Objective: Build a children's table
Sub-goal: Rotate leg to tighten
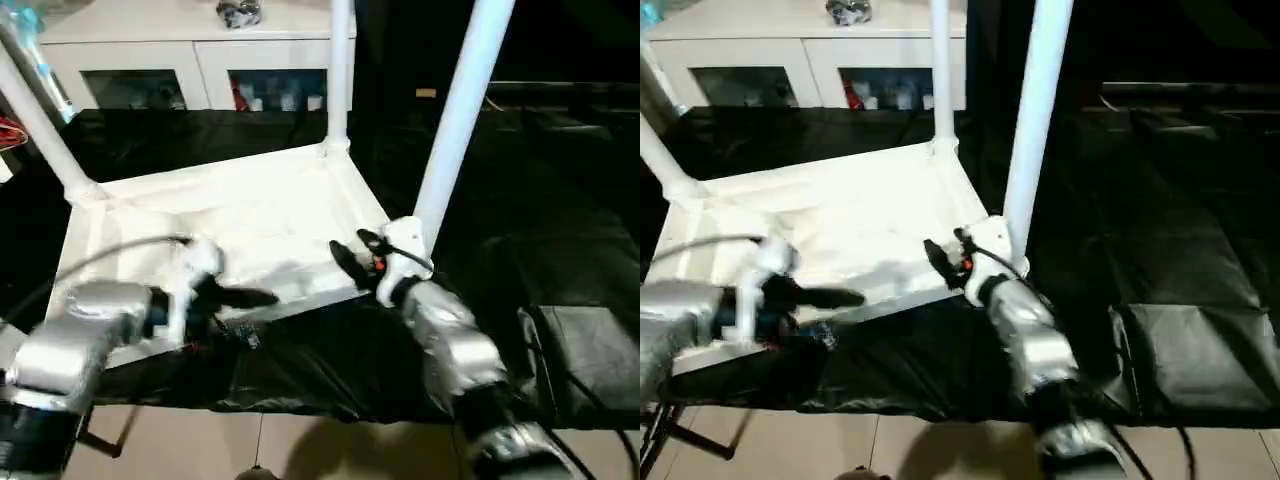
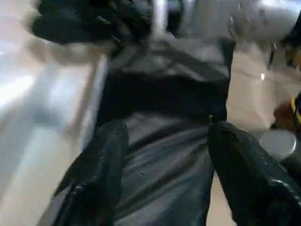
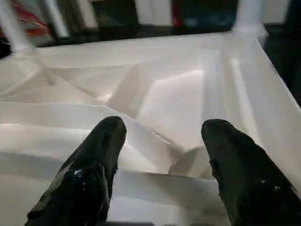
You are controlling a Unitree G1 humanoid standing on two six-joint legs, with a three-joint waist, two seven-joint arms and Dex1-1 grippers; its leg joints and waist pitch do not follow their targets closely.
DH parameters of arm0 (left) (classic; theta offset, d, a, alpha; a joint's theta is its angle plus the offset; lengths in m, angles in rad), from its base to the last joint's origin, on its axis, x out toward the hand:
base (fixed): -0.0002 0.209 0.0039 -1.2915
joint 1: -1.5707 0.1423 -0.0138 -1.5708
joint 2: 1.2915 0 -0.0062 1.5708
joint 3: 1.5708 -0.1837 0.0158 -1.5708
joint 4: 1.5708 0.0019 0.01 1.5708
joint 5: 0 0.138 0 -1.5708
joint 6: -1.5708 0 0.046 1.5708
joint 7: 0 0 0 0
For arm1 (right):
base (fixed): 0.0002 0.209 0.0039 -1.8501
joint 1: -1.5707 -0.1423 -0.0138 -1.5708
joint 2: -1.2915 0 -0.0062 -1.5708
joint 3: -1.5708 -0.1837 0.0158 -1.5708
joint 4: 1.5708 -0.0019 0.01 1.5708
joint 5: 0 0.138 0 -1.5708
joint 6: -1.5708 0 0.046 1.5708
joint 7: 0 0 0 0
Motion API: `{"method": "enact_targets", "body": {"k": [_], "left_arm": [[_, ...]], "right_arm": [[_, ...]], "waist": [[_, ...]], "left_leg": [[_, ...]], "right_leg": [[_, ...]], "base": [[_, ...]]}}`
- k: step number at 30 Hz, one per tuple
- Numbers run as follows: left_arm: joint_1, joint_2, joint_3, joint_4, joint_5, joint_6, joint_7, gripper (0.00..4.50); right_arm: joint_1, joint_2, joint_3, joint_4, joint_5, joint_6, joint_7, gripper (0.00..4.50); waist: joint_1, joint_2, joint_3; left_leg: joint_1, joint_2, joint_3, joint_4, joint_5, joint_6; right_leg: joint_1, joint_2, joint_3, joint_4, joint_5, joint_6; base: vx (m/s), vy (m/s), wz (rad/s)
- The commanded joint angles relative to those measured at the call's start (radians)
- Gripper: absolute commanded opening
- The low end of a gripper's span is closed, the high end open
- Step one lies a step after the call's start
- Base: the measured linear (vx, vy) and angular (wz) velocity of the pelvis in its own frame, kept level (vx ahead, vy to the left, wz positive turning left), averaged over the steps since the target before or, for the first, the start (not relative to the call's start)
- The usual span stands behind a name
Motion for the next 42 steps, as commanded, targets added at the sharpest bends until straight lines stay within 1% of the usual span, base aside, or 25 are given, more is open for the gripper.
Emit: {"method": "enact_targets", "body": {"k": [1, 3, 4, 5, 7, 8, 11, 13, 17, 18, 19, 21, 22, 25, 27, 28, 30, 31, 32, 34, 35, 37, 38, 41, 42], "left_arm": [[0.013, 0.007, -0.044, -0.014, 0.054, 0.005, 0.039, 3.46], [0.016, 0.009, -0.062, -0.011, 0.077, 0.0, 0.053, 3.69], [0.019, 0.013, -0.075, -0.015, 0.089, 0.003, 0.066, 3.74], [0.019, 0.013, -0.075, -0.015, 0.089, 0.003, 0.066, 3.74], [0.022, 0.02, -0.103, -0.006, 0.125, -0.002, 0.098, 3.8], [0.021, 0.02, -0.115, 0.011, 0.155, -0.018, 0.127, 4.05], [0.011, 0.016, -0.123, 0.045, 0.2, -0.057, 0.173, 4.34], [0.0, 0.009, -0.119, 0.064, 0.212, -0.077, 0.196, 4.44], [-0.023, -0.008, -0.103, 0.094, 0.226, -0.104, 0.242, 4.44], [-0.036, -0.017, -0.099, 0.11, 0.233, -0.123, 0.263, 4.44], [-0.036, -0.017, -0.099, 0.11, 0.233, -0.123, 0.263, 4.44], [-0.064, -0.04, -0.095, 0.15, 0.248, -0.166, 0.311, 4.44], [-0.064, -0.04, -0.095, 0.15, 0.248, -0.166, 0.311, 4.44], [-0.084, -0.077, -0.083, 0.183, 0.256, -0.216, 0.362, 4.44], [-0.088, -0.094, -0.075, 0.191, 0.253, -0.233, 0.385, 4.44], [-0.088, -0.095, -0.074, 0.192, 0.252, -0.235, 0.386, 4.44], [-0.08, -0.119, -0.059, 0.188, 0.237, -0.25, 0.408, 4.44], [-0.079, -0.12, -0.058, 0.187, 0.236, -0.251, 0.408, 4.44], [-0.041, -0.152, -0.033, 0.153, 0.192, -0.272, 0.417, 4.44], [-0.033, -0.157, -0.029, 0.146, 0.184, -0.272, 0.421, 4.44], [-0.009, -0.165, -0.025, 0.127, 0.171, -0.285, 0.423, 4.44], [0.047, -0.192, -0.012, 0.094, 0.156, -0.322, 0.453, 4.44], [0.075, -0.208, -0.005, 0.082, 0.153, -0.343, 0.47, 4.44], [0.123, -0.232, 0.005, 0.066, 0.149, -0.374, 0.493, 4.44], [0.123, -0.232, 0.005, 0.066, 0.149, -0.374, 0.493, 4.44]], "right_arm": [[-0.045, 0.017, -0.039, 0.07, -0.011, -0.014, -0.072, 3.0], [-0.055, 0.02, -0.049, 0.087, -0.009, -0.018, -0.09, 3.0], [-0.065, 0.023, -0.057, 0.106, -0.01, -0.025, -0.104, 3.0], [-0.065, 0.023, -0.057, 0.106, -0.01, -0.025, -0.104, 3.0], [-0.089, 0.021, -0.084, 0.16, -0.008, -0.044, -0.153, 3.0], [-0.105, 0.013, -0.108, 0.198, -0.005, -0.059, -0.194, 3.0], [-0.127, -0.01, -0.139, 0.255, -0.007, -0.09, -0.245, 3.0], [-0.133, -0.025, -0.15, 0.272, -0.011, -0.104, -0.261, 3.0], [-0.137, -0.056, -0.171, 0.284, -0.006, -0.11, -0.272, 3.0], [-0.142, -0.079, -0.184, 0.299, -0.005, -0.119, -0.278, 3.0], [-0.142, -0.079, -0.184, 0.299, -0.005, -0.119, -0.278, 3.0], [-0.16, -0.137, -0.212, 0.348, -0.005, -0.149, -0.289, 3.0], [-0.16, -0.137, -0.212, 0.348, -0.005, -0.149, -0.289, 3.0], [-0.168, -0.225, -0.251, 0.379, 0.0, -0.168, -0.306, 3.0], [-0.168, -0.256, -0.258, 0.387, -0.002, -0.177, -0.311, 3.0], [-0.167, -0.258, -0.258, 0.387, -0.002, -0.177, -0.311, 3.0], [-0.161, -0.284, -0.265, 0.387, -0.003, -0.179, -0.309, 3.0], [-0.161, -0.284, -0.265, 0.387, -0.003, -0.18, -0.309, 3.0], [-0.146, -0.298, -0.264, 0.378, -0.006, -0.187, -0.289, 3.0], [-0.143, -0.298, -0.262, 0.377, -0.008, -0.189, -0.285, 3.0], [-0.129, -0.297, -0.252, 0.361, -0.016, -0.192, -0.273, 3.0], [-0.085, -0.29, -0.229, 0.304, -0.026, -0.188, -0.237, 3.0], [-0.061, -0.286, -0.221, 0.271, -0.022, -0.185, -0.214, 3.0], [-0.01, -0.272, -0.211, 0.188, 0.004, -0.166, -0.162, 3.0], [-0.01, -0.272, -0.211, 0.188, 0.004, -0.166, -0.162, 3.0]], "waist": [[-0.009, 0.008, -0.056], [-0.013, 0.007, -0.057], [-0.013, 0.008, -0.058], [-0.013, 0.009, -0.059], [-0.012, 0.008, -0.059], [-0.014, 0.011, -0.058], [-0.01, 0.015, -0.057], [-0.007, 0.014, -0.057], [-0.003, 0.011, -0.057], [-0.004, 0.015, -0.058], [-0.004, 0.013, -0.057], [-0.001, 0.018, -0.059], [0.001, 0.016, -0.061], [0.004, 0.016, -0.065], [0.009, 0.014, -0.07], [0.008, 0.013, -0.07], [0.011, 0.011, -0.07], [0.012, 0.011, -0.07], [0.008, 0.009, -0.069], [0.003, 0.008, -0.068], [-0.002, 0.004, -0.066], [-0.007, 0.003, -0.061], [-0.008, 0.003, -0.061], [-0.014, 0.007, -0.056], [-0.017, 0.006, -0.055]], "left_leg": [[0.005, 0.027, -0.009, -0.074, -0.245, -0.021], [0.004, 0.025, -0.008, -0.072, -0.228, -0.018], [0.004, 0.024, -0.006, -0.068, -0.207, -0.011], [0.005, 0.023, -0.006, -0.068, -0.205, -0.01], [0.005, 0.023, -0.005, -0.067, -0.202, -0.008], [0.006, 0.023, -0.006, -0.068, -0.213, -0.011], [0.013, 0.022, -0.005, -0.067, -0.251, -0.022], [0.011, 0.023, -0.005, -0.068, -0.265, -0.026], [0.016, 0.022, -0.004, -0.066, -0.282, -0.024], [0.01, 0.022, -0.006, -0.066, -0.273, -0.022], [0.01, 0.021, -0.006, -0.066, -0.276, -0.021], [0.015, 0.022, -0.005, -0.062, -0.288, -0.025], [0.016, 0.022, -0.004, -0.06, -0.278, -0.024], [0.007, 0.02, -0.005, -0.054, -0.233, -0.014], [0.005, 0.019, -0.004, -0.046, -0.193, -0.005], [0.0, 0.017, -0.004, -0.045, -0.18, 0.0], [-0.005, 0.016, -0.003, -0.041, -0.159, 0.012], [-0.006, 0.016, -0.004, -0.041, -0.159, 0.014], [-0.011, 0.016, -0.005, -0.04, -0.163, 0.017], [-0.01, 0.017, -0.003, -0.041, -0.181, 0.025], [-0.012, 0.016, -0.003, -0.042, -0.192, 0.031], [-0.015, 0.02, -0.003, -0.044, -0.212, 0.037], [-0.012, 0.019, -0.001, -0.045, -0.226, 0.04], [-0.009, 0.021, -0.002, -0.049, -0.265, 0.042], [-0.008, 0.024, -0.005, -0.052, -0.282, 0.038]], "right_leg": [[0.053, -0.054, 0.056, -0.058, -0.208, -0.172], [0.055, -0.052, 0.055, -0.056, -0.184, -0.171], [0.055, -0.051, 0.055, -0.054, -0.156, -0.174], [0.055, -0.049, 0.054, -0.053, -0.15, -0.176], [0.055, -0.05, 0.054, -0.052, -0.144, -0.18], [0.054, -0.049, 0.053, -0.053, -0.16, -0.179], [0.049, -0.05, 0.054, -0.06, -0.211, -0.167], [0.051, -0.05, 0.054, -0.058, -0.208, -0.169], [0.049, -0.05, 0.054, -0.061, -0.223, -0.165], [0.053, -0.05, 0.054, -0.058, -0.219, -0.165], [0.052, -0.049, 0.053, -0.061, -0.226, -0.163], [0.048, -0.049, 0.052, -0.062, -0.223, -0.168], [0.05, -0.048, 0.052, -0.059, -0.206, -0.172], [0.056, -0.047, 0.05, -0.052, -0.151, -0.181], [0.057, -0.045, 0.05, -0.045, -0.093, -0.189], [0.059, -0.045, 0.048, -0.043, -0.08, -0.192], [0.062, -0.045, 0.046, -0.041, -0.067, -0.194], [0.062, -0.046, 0.045, -0.042, -0.072, -0.194], [0.066, -0.05, 0.044, -0.042, -0.083, -0.196], [0.063, -0.05, 0.043, -0.047, -0.119, -0.197], [0.064, -0.05, 0.042, -0.051, -0.147, -0.192], [0.064, -0.052, 0.042, -0.058, -0.194, -0.179], [0.06, -0.052, 0.041, -0.064, -0.242, -0.166], [0.054, -0.047, 0.041, -0.073, -0.309, -0.14], [0.052, -0.048, 0.042, -0.074, -0.331, -0.133]], "base": [[0.0, 0.0, 0.0], [0.0, 0.0, 0.0], [0.0, 0.0, 0.0], [0.0, 0.0, 0.0], [0.0, 0.0, 0.0], [0.0, 0.0, 0.0], [0.0, 0.0, 0.0], [0.0, 0.0, 0.0], [0.0, 0.0, 0.0], [0.0, 0.0, 0.0], [0.0, 0.0, 0.0], [0.0, 0.0, 0.0], [0.0, 0.0, 0.0], [0.0, 0.0, 0.0], [0.0, 0.0, 0.0], [0.0, 0.0, 0.0], [0.0, 0.0, 0.0], [0.0, 0.0, 0.0], [0.0, 0.0, 0.0], [0.0, 0.0, 0.0], [0.0, 0.0, 0.0], [0.0, 0.0, 0.0], [0.0, 0.0, 0.0], [0.0, 0.0, 0.0], [0.0, 0.0, 0.0]]}}
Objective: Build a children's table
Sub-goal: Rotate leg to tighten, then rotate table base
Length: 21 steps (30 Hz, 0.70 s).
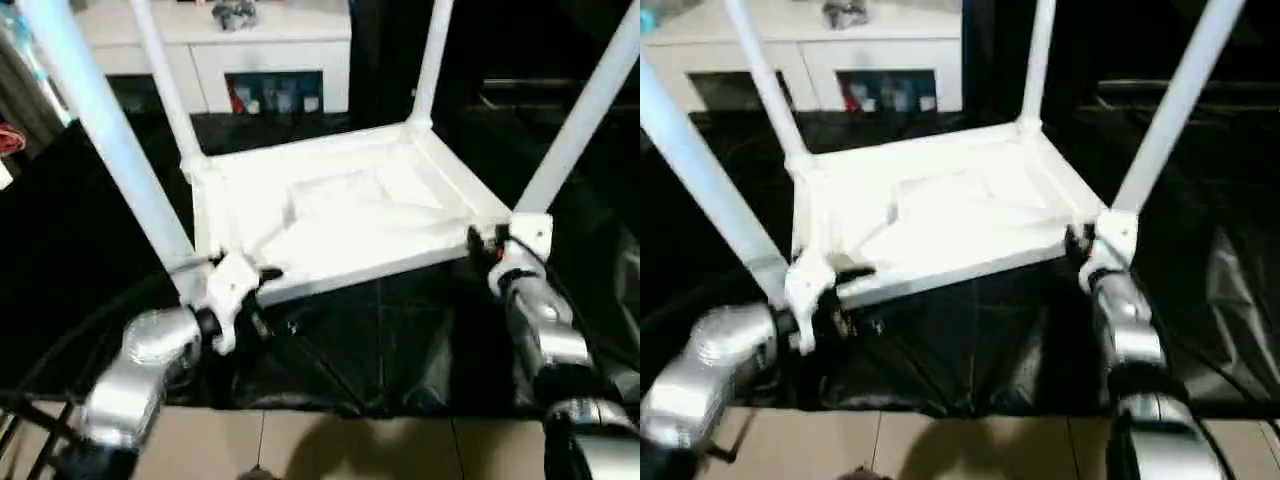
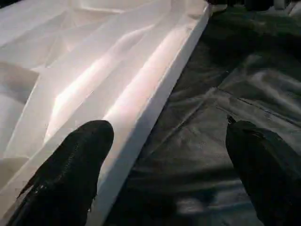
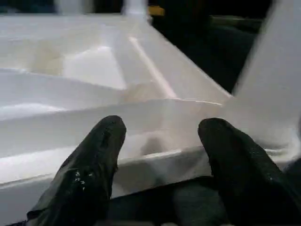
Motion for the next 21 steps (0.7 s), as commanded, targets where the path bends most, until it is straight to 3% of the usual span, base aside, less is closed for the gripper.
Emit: {"method": "enact_targets", "body": {"k": [1, 5, 6, 7, 11, 14, 18, 20, 21], "left_arm": [[0.021, -0.01, 0.029, -0.023, -0.001, -0.043, 0.035, 4.44], [0.072, -0.039, 0.05, -0.025, -0.012, -0.09, 0.058, 4.44], [0.121, -0.074, 0.087, -0.035, -0.04, -0.139, 0.09, 4.44], [0.146, -0.092, 0.106, -0.042, -0.048, -0.171, 0.111, 4.44], [0.227, -0.131, 0.15, -0.053, -0.066, -0.286, 0.151, 4.44], [0.286, -0.149, 0.173, -0.055, -0.075, -0.348, 0.161, 4.44], [0.357, -0.167, 0.193, -0.063, -0.093, -0.405, 0.153, 4.44], [0.404, -0.171, 0.198, -0.077, -0.105, -0.446, 0.151, 4.44], [0.414, -0.174, 0.2, -0.08, -0.109, -0.456, 0.154, 4.44]], "right_arm": [[0.043, 0.017, 0.028, -0.099, 0.032, 0.041, 0.055, 3.0], [0.116, 0.03, 0.06, -0.218, 0.06, 0.073, 0.116, 3.0], [0.186, 0.033, 0.089, -0.321, 0.071, 0.104, 0.143, 3.0], [0.219, 0.035, 0.1, -0.37, 0.075, 0.12, 0.152, 3.0], [0.301, 0.045, 0.11, -0.495, 0.082, 0.178, 0.155, 3.0], [0.336, 0.046, 0.112, -0.545, 0.083, 0.21, 0.15, 3.0], [0.376, 0.042, 0.118, -0.613, 0.091, 0.256, 0.147, 3.0], [0.4, 0.038, 0.121, -0.654, 0.093, 0.287, 0.15, 3.0], [0.405, 0.037, 0.122, -0.663, 0.094, 0.294, 0.153, 3.0]], "waist": [[0.0, -0.001, -0.057], [-0.002, -0.001, -0.057], [-0.003, 0.003, -0.055], [-0.002, 0.001, -0.054], [-0.002, 0.003, -0.052], [-0.004, 0.006, -0.044], [-0.005, 0.001, -0.047], [-0.005, -0.013, -0.043], [-0.002, -0.007, -0.043]], "left_leg": [[0.003, 0.018, -0.005, -0.072, -0.284, 0.032], [-0.002, 0.021, -0.007, -0.073, -0.282, 0.036], [-0.002, 0.021, -0.007, -0.075, -0.285, 0.036], [-0.004, 0.021, -0.006, -0.072, -0.283, 0.042], [-0.005, 0.022, -0.008, -0.077, -0.3, 0.042], [-0.001, 0.022, -0.01, -0.083, -0.355, 0.032], [-0.002, 0.022, -0.01, -0.083, -0.343, 0.03], [-0.006, 0.021, -0.009, -0.084, -0.341, 0.035], [-0.005, 0.022, -0.01, -0.085, -0.339, 0.035]], "right_leg": [[0.047, -0.048, 0.041, -0.08, -0.327, -0.143], [0.049, -0.047, 0.045, -0.079, -0.272, -0.144], [0.048, -0.047, 0.045, -0.079, -0.276, -0.146], [0.051, -0.048, 0.045, -0.083, -0.267, -0.137], [0.048, -0.046, 0.045, -0.091, -0.317, -0.111], [0.041, -0.048, 0.044, -0.1, -0.406, -0.09], [0.04, -0.049, 0.049, -0.104, -0.421, -0.06], [0.04, -0.048, 0.048, -0.108, -0.444, -0.049], [0.039, -0.051, 0.049, -0.108, -0.459, -0.042]], "base": [[0.0, 0.0, 0.0], [0.0, 0.0, 0.0], [0.0, 0.0, 0.0], [0.0, 0.0, 0.0], [0.0, 0.0, 0.0], [0.0, 0.0, 0.0], [0.0, 0.0, 0.0], [0.0, 0.0, 0.0], [0.0, 0.0, 0.0]]}}
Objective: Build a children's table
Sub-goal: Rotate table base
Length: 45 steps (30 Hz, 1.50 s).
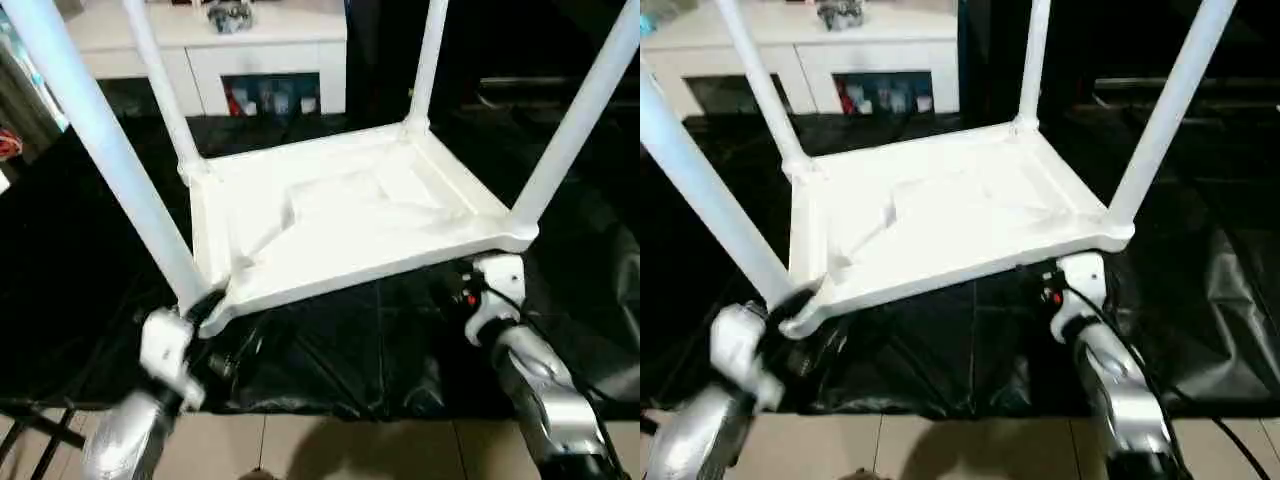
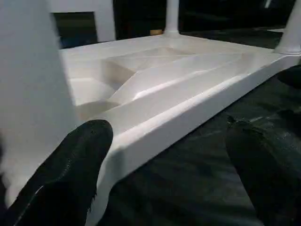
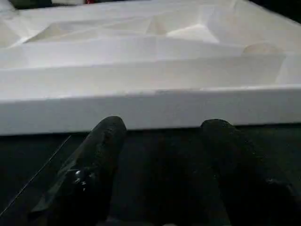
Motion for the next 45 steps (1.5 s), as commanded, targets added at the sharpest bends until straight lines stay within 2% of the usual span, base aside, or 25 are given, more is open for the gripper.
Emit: {"method": "enact_targets", "body": {"k": [1, 2, 3, 4, 6, 7, 8, 11, 12, 14, 15, 20, 22, 23, 26, 28, 30, 31, 34, 36, 37, 38, 39, 41, 45], "left_arm": [[0.028, 0.0, 0.021, -0.034, -0.019, -0.035, 0.004, 4.44], [0.044, -0.002, 0.025, -0.041, -0.023, -0.044, 0.005, 4.44], [0.065, -0.005, 0.032, -0.039, -0.024, -0.063, 0.005, 4.44], [0.082, -0.011, 0.043, -0.033, -0.027, -0.081, 0.01, 4.44], [0.099, -0.022, 0.059, -0.023, -0.03, -0.106, 0.02, 4.44], [0.102, -0.028, 0.069, -0.017, -0.032, -0.121, 0.029, 4.44], [0.102, -0.033, 0.081, -0.009, -0.036, -0.132, 0.037, 4.44], [0.05, -0.029, 0.142, 0.074, -0.06, -0.179, 0.058, 4.44], [0.05, -0.029, 0.142, 0.074, -0.06, -0.179, 0.058, 4.44], [-0.014, -0.006, 0.165, 0.126, -0.086, -0.186, 0.048, 4.44], [-0.014, -0.006, 0.165, 0.126, -0.086, -0.186, 0.048, 4.44], [-0.145, 0.05, 0.141, 0.159, -0.113, -0.131, -0.031, 4.44], [-0.219, 0.069, 0.117, 0.185, -0.123, -0.094, -0.08, 4.44], [-0.268, 0.076, 0.091, 0.149, -0.124, -0.041, -0.084, 4.44], [-0.305, 0.087, 0.065, 0.127, -0.137, 0.009, -0.099, 4.44], [-0.398, 0.092, 0.029, 0.108, -0.205, 0.127, -0.134, 4.44], [-0.434, 0.103, 0.01, 0.084, -0.279, 0.223, -0.182, 4.44], [-0.45, 0.113, -0.002, 0.067, -0.326, 0.281, -0.216, 4.44], [-0.47, 0.128, -0.016, 0.053, -0.381, 0.354, -0.263, 4.44], [-0.479, 0.155, -0.057, 0.026, -0.427, 0.455, -0.332, 4.44], [-0.479, 0.155, -0.057, 0.026, -0.427, 0.455, -0.332, 4.44], [-0.479, 0.174, -0.092, 0.006, -0.437, 0.517, -0.376, 4.44], [-0.478, 0.18, -0.114, -0.002, -0.434, 0.539, -0.395, 4.44], [-0.478, 0.186, -0.157, -0.021, -0.432, 0.571, -0.417, 4.44], [-0.484, 0.155, -0.205, -0.052, -0.439, 0.599, -0.412, 4.44]], "right_arm": [[0.006, -0.002, 0.005, -0.039, 0.013, 0.032, 0.007, 3.0], [0.011, -0.003, 0.006, -0.046, 0.012, 0.038, 0.008, 3.0], [0.016, -0.005, 0.009, -0.055, 0.011, 0.049, 0.011, 3.0], [0.021, -0.006, 0.012, -0.063, 0.009, 0.058, 0.013, 3.0], [0.028, -0.009, 0.017, -0.074, 0.007, 0.07, 0.017, 3.0], [0.032, -0.011, 0.023, -0.081, 0.003, 0.074, 0.02, 3.0], [0.035, -0.013, 0.029, -0.086, -0.001, 0.079, 0.021, 3.0], [0.039, -0.016, 0.041, -0.102, -0.009, 0.101, 0.026, 3.0], [0.039, -0.016, 0.041, -0.102, -0.009, 0.101, 0.026, 3.0], [0.029, -0.013, 0.039, -0.088, -0.017, 0.11, 0.025, 3.0], [0.029, -0.013, 0.039, -0.088, -0.017, 0.11, 0.025, 3.0], [-0.014, -0.009, 0.039, -0.007, -0.057, 0.135, -0.035, 3.0], [-0.037, -0.009, 0.037, 0.044, -0.076, 0.137, -0.063, 3.0], [-0.054, -0.004, 0.027, 0.078, -0.078, 0.145, -0.083, 3.0], [-0.071, -0.001, 0.018, 0.106, -0.082, 0.142, -0.099, 3.0], [-0.121, 0.011, -0.004, 0.18, -0.076, 0.12, -0.115, 3.0], [-0.151, 0.016, -0.005, 0.223, -0.08, 0.101, -0.119, 3.0], [-0.168, 0.019, 0.0, 0.248, -0.085, 0.089, -0.119, 3.0], [-0.194, 0.024, 0.007, 0.285, -0.091, 0.069, -0.117, 3.0], [-0.231, 0.041, 0.024, 0.326, -0.099, 0.045, -0.113, 3.0], [-0.231, 0.041, 0.024, 0.326, -0.099, 0.045, -0.113, 3.0], [-0.255, 0.057, 0.035, 0.358, -0.107, 0.025, -0.106, 3.0], [-0.265, 0.063, 0.042, 0.372, -0.113, 0.017, -0.101, 3.0], [-0.283, 0.077, 0.055, 0.405, -0.124, -0.009, -0.089, 3.0], [-0.3, 0.099, 0.087, 0.447, -0.142, -0.046, -0.062, 3.0]], "waist": [[0.003, -0.017, -0.037], [0.004, -0.018, -0.035], [0.001, -0.026, -0.028], [0.0, -0.028, -0.023], [-0.001, -0.025, -0.022], [-0.003, -0.033, -0.016], [-0.002, -0.031, -0.014], [-0.003, -0.036, -0.011], [-0.003, -0.042, -0.006], [0.0, -0.045, -0.013], [0.002, -0.043, -0.014], [0.003, -0.042, -0.02], [0.006, -0.041, -0.025], [0.006, -0.042, -0.027], [0.004, -0.041, -0.03], [0.007, -0.038, -0.037], [0.015, -0.032, -0.035], [0.021, -0.03, -0.04], [0.023, -0.033, -0.04], [0.021, -0.023, -0.044], [0.019, -0.026, -0.043], [0.019, -0.022, -0.043], [0.016, -0.021, -0.041], [0.01, -0.023, -0.04], [-0.006, -0.022, -0.043]], "left_leg": [[-0.004, 0.024, -0.009, -0.079, -0.342, 0.033], [-0.004, 0.024, -0.011, -0.081, -0.349, 0.031], [-0.005, 0.024, -0.01, -0.083, -0.355, 0.032], [-0.008, 0.023, -0.011, -0.084, -0.359, 0.034], [-0.002, 0.022, -0.012, -0.085, -0.374, 0.026], [-0.003, 0.023, -0.011, -0.088, -0.378, 0.025], [-0.001, 0.022, -0.013, -0.089, -0.386, 0.02], [0.001, 0.024, -0.014, -0.092, -0.383, 0.015], [0.001, 0.023, -0.013, -0.093, -0.383, 0.017], [0.003, 0.027, -0.013, -0.092, -0.355, 0.015], [0.003, 0.027, -0.014, -0.091, -0.342, 0.015], [0.004, 0.028, -0.01, -0.085, -0.264, 0.01], [0.01, 0.024, -0.006, -0.081, -0.242, 0.002], [0.008, 0.026, -0.007, -0.081, -0.236, -0.001], [0.008, 0.026, -0.006, -0.078, -0.229, -0.004], [0.014, 0.024, -0.002, -0.074, -0.23, -0.011], [0.017, 0.024, -0.002, -0.074, -0.261, -0.02], [0.017, 0.025, -0.003, -0.073, -0.27, -0.033], [0.015, 0.024, -0.004, -0.073, -0.28, -0.039], [0.016, 0.022, -0.003, -0.069, -0.278, -0.039], [0.012, 0.019, -0.004, -0.07, -0.277, -0.036], [0.013, 0.02, -0.002, -0.07, -0.287, -0.033], [0.009, 0.019, -0.005, -0.072, -0.302, -0.036], [0.012, 0.021, -0.007, -0.073, -0.319, -0.038], [0.006, 0.02, -0.008, -0.072, -0.3, -0.037]], "right_leg": [[0.033, -0.051, 0.049, -0.103, -0.466, -0.046], [0.033, -0.051, 0.049, -0.104, -0.481, -0.042], [0.029, -0.049, 0.05, -0.107, -0.49, -0.035], [0.029, -0.048, 0.05, -0.107, -0.497, -0.029], [0.026, -0.05, 0.051, -0.111, -0.529, -0.016], [0.024, -0.048, 0.051, -0.115, -0.531, -0.012], [0.024, -0.048, 0.051, -0.115, -0.533, -0.007], [0.026, -0.046, 0.052, -0.111, -0.482, -0.012], [0.024, -0.045, 0.052, -0.113, -0.475, -0.012], [0.031, -0.046, 0.055, -0.098, -0.376, -0.044], [0.032, -0.046, 0.056, -0.093, -0.347, -0.054], [0.042, -0.048, 0.056, -0.07, -0.176, -0.13], [0.043, -0.05, 0.056, -0.067, -0.168, -0.148], [0.047, -0.052, 0.056, -0.063, -0.153, -0.156], [0.049, -0.053, 0.056, -0.059, -0.138, -0.169], [0.048, -0.055, 0.057, -0.056, -0.154, -0.185], [0.046, -0.055, 0.057, -0.059, -0.196, -0.193], [0.048, -0.058, 0.056, -0.056, -0.21, -0.194], [0.049, -0.055, 0.056, -0.054, -0.202, -0.193], [0.047, -0.053, 0.056, -0.05, -0.192, -0.193], [0.05, -0.05, 0.055, -0.051, -0.197, -0.193], [0.048, -0.052, 0.056, -0.053, -0.226, -0.187], [0.05, -0.054, 0.055, -0.056, -0.275, -0.177], [0.049, -0.055, 0.055, -0.062, -0.321, -0.164], [0.054, -0.054, 0.055, -0.061, -0.303, -0.166]], "base": [[0.0, 0.0, 0.0], [0.0, 0.0, 0.0], [0.0, 0.0, 0.0], [0.0, 0.0, 0.0], [0.0, 0.0, 0.0], [0.0, 0.0, 0.0], [0.0, 0.0, 0.0], [0.0, 0.0, 0.0], [0.0, 0.0, 0.0], [0.0, 0.0, 0.0], [0.0, 0.0, 0.0], [0.0, 0.0, 0.0], [0.0, 0.0, 0.0], [0.0, 0.0, 0.0], [0.0, 0.0, 0.0], [0.0, 0.0, 0.0], [0.0, 0.0, 0.0], [0.0, 0.0, 0.0], [0.0, 0.0, 0.0], [0.0, 0.0, 0.0], [0.0, 0.0, 0.0], [0.0, 0.0, 0.0], [0.0, 0.0, 0.0], [0.0, 0.0, 0.0], [0.0, 0.0, 0.0]]}}
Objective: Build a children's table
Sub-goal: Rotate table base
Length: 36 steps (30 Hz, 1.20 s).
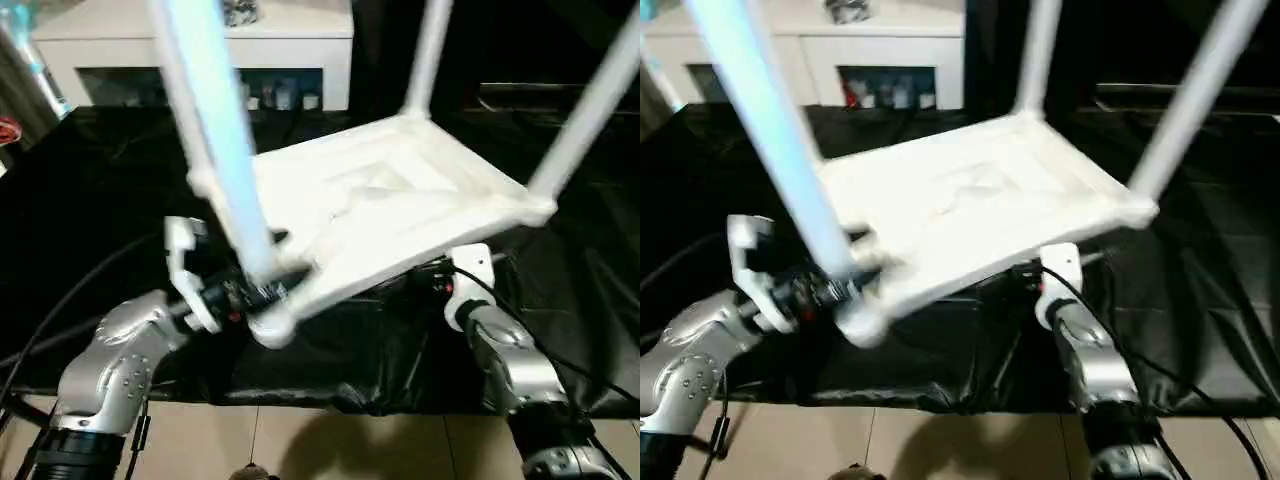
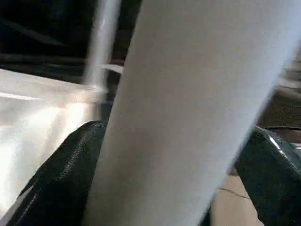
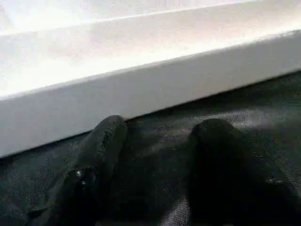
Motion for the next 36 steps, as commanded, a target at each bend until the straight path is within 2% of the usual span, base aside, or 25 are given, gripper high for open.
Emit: {"method": "enact_targets", "body": {"k": [1, 4, 6, 7, 8, 10, 13, 18, 19, 22, 24, 25, 27, 32, 34, 36], "left_arm": [[-0.01, -0.015, -0.058, -0.035, -0.018, 0.032, -0.016, 4.44], [-0.024, -0.038, -0.081, -0.049, -0.03, 0.065, -0.019, 4.44], [-0.042, -0.075, -0.115, -0.046, -0.013, 0.068, -0.019, 4.44], [-0.048, -0.086, -0.124, -0.042, -0.006, 0.067, -0.018, 4.44], [-0.056, -0.098, -0.134, -0.034, 0.004, 0.06, -0.016, 4.44], [-0.064, -0.108, -0.144, -0.027, 0.016, 0.056, -0.015, 4.44], [-0.114, -0.172, -0.188, 0.016, 0.051, 0.04, -0.007, 4.44], [-0.161, -0.25, -0.239, 0.089, 0.113, -0.014, 0.008, 4.44], [-0.174, -0.271, -0.246, 0.12, 0.146, -0.041, 0.034, 4.44], [-0.189, -0.291, -0.25, 0.158, 0.185, -0.076, 0.064, 4.44], [-0.224, -0.314, -0.231, 0.254, 0.28, -0.174, 0.128, 4.44], [-0.235, -0.308, -0.223, 0.277, 0.297, -0.182, 0.143, 4.44], [-0.25, -0.282, -0.218, 0.313, 0.333, -0.21, 0.153, 4.44], [-0.264, -0.233, -0.184, 0.363, 0.359, -0.241, 0.158, 4.44], [-0.268, -0.217, -0.169, 0.381, 0.365, -0.249, 0.164, 4.44], [-0.289, -0.188, -0.146, 0.453, 0.411, -0.285, 0.203, 4.44]], "right_arm": [[-0.017, 0.031, 0.063, 0.024, -0.014, -0.013, 0.041, 3.0], [-0.024, 0.043, 0.087, 0.047, -0.026, -0.037, 0.069, 3.0], [-0.032, 0.059, 0.108, 0.071, -0.036, -0.065, 0.11, 3.0], [-0.036, 0.064, 0.112, 0.081, -0.04, -0.075, 0.122, 3.0], [-0.038, 0.068, 0.115, 0.088, -0.041, -0.08, 0.134, 3.0], [-0.042, 0.071, 0.118, 0.098, -0.043, -0.086, 0.143, 3.0], [-0.054, 0.083, 0.133, 0.125, -0.04, -0.11, 0.191, 3.0], [-0.074, 0.094, 0.132, 0.17, -0.054, -0.134, 0.199, 3.0], [-0.078, 0.093, 0.129, 0.178, -0.062, -0.141, 0.185, 3.0], [-0.081, 0.092, 0.123, 0.189, -0.071, -0.15, 0.167, 3.0], [-0.082, 0.075, 0.091, 0.206, -0.07, -0.168, 0.148, 3.0], [-0.078, 0.064, 0.077, 0.205, -0.066, -0.172, 0.14, 3.0], [-0.069, 0.041, 0.052, 0.202, -0.056, -0.177, 0.132, 3.0], [-0.041, 0.0, 0.022, 0.168, -0.044, -0.178, 0.142, 3.0], [-0.031, -0.01, 0.017, 0.154, -0.042, -0.177, 0.148, 3.0], [-0.009, -0.035, 0.013, 0.128, -0.047, -0.181, 0.158, 3.0]], "waist": [[0.002, 0.002, -0.059], [-0.007, 0.003, -0.062], [-0.011, -0.007, -0.063], [-0.011, -0.005, -0.062], [-0.012, -0.007, -0.061], [-0.012, -0.007, -0.061], [-0.012, -0.009, -0.06], [-0.011, -0.008, -0.065], [-0.011, -0.006, -0.064], [-0.012, -0.01, -0.063], [-0.013, -0.008, -0.063], [-0.01, -0.008, -0.064], [-0.007, -0.012, -0.066], [-0.001, -0.007, -0.068], [0.001, -0.008, -0.067], [0.004, -0.01, -0.064]], "left_leg": [[-0.001, 0.02, -0.008, -0.081, -0.3, -0.03], [-0.003, 0.018, -0.007, -0.077, -0.274, -0.017], [-0.006, 0.018, -0.005, -0.075, -0.242, -0.002], [-0.005, 0.018, -0.004, -0.074, -0.245, 0.0], [-0.002, 0.018, -0.003, -0.073, -0.246, 0.004], [-0.003, 0.018, -0.003, -0.074, -0.245, 0.005], [-0.001, 0.019, -0.003, -0.074, -0.256, 0.007], [-0.005, 0.018, -0.004, -0.069, -0.228, 0.015], [-0.003, 0.019, -0.003, -0.069, -0.23, 0.018], [-0.003, 0.018, -0.004, -0.07, -0.244, 0.02], [-0.002, 0.018, -0.004, -0.07, -0.253, 0.023], [0.001, 0.016, -0.003, -0.069, -0.253, 0.021], [-0.001, 0.018, -0.006, -0.07, -0.239, 0.022], [0.001, 0.021, -0.003, -0.068, -0.232, 0.033], [0.001, 0.02, -0.004, -0.069, -0.242, 0.033], [0.004, 0.017, -0.003, -0.07, -0.26, 0.031]], "right_leg": [[0.054, -0.052, 0.049, -0.078, -0.303, -0.16], [0.056, -0.051, 0.048, -0.075, -0.275, -0.171], [0.058, -0.051, 0.048, -0.074, -0.267, -0.173], [0.056, -0.051, 0.049, -0.076, -0.276, -0.173], [0.055, -0.049, 0.049, -0.08, -0.295, -0.168], [0.056, -0.049, 0.049, -0.08, -0.301, -0.165], [0.055, -0.049, 0.048, -0.084, -0.321, -0.161], [0.06, -0.051, 0.049, -0.079, -0.277, -0.173], [0.058, -0.051, 0.048, -0.082, -0.283, -0.172], [0.059, -0.051, 0.047, -0.085, -0.306, -0.166], [0.056, -0.048, 0.046, -0.092, -0.319, -0.153], [0.056, -0.048, 0.046, -0.091, -0.323, -0.147], [0.059, -0.05, 0.046, -0.087, -0.309, -0.145], [0.055, -0.051, 0.047, -0.082, -0.268, -0.175], [0.056, -0.051, 0.046, -0.083, -0.284, -0.17], [0.053, -0.049, 0.045, -0.092, -0.332, -0.144]], "base": [[0.0, 0.0, 0.0], [0.0, 0.0, 0.0], [0.0, 0.0, 0.0], [0.0, 0.0, 0.0], [0.0, 0.0, 0.0], [0.0, 0.0, 0.0], [0.0, 0.0, 0.0], [0.0, 0.0, 0.0], [0.0, 0.0, 0.0], [0.0, 0.0, 0.0], [0.0, 0.0, 0.0], [0.0, 0.0, 0.0], [0.0, 0.0, 0.0], [0.0, 0.0, 0.0], [0.0, 0.0, 0.0], [0.0, 0.0, 0.0]]}}
